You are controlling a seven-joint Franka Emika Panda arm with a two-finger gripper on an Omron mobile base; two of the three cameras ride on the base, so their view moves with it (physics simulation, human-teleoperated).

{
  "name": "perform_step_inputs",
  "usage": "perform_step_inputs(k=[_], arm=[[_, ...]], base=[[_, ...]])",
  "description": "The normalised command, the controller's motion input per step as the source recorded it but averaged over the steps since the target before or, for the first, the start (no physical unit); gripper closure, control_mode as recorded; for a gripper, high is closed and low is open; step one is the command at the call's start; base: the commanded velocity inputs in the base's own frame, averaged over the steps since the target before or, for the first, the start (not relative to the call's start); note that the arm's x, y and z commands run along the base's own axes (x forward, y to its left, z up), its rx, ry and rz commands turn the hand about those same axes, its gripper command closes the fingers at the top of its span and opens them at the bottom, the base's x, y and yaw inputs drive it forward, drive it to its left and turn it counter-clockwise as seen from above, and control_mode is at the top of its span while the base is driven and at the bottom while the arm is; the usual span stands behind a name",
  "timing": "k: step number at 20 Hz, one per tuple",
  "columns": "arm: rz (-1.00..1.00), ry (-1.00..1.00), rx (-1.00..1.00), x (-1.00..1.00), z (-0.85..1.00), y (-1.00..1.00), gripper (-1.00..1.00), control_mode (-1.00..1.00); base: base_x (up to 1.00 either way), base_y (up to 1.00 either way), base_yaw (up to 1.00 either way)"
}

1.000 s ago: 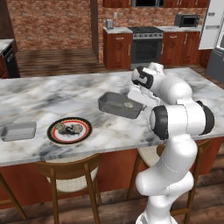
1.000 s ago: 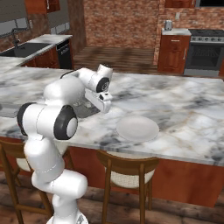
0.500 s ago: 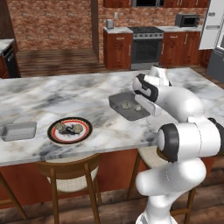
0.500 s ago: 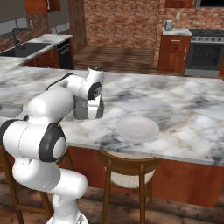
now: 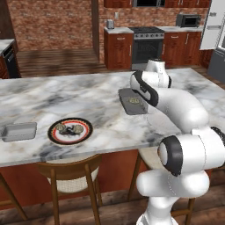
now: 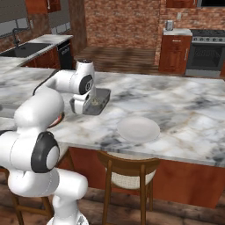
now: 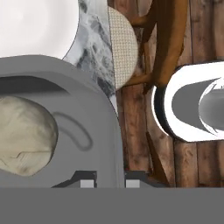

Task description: Place two dumplings into each of the tupperware containers and then place the containers in the fridge.

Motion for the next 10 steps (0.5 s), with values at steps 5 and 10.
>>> perform_step_inputs(k=[5,10], arm=[[-0.05,0.00,-0.01,-0.34,0.49,0.10,1.00,-1.00],[-0.06,-0.02,0.00,-0.23,0.26,0.13,1.00,-1.00]], base=[[0.00,0.00,0.00],[0.00,0.00,0.00]])
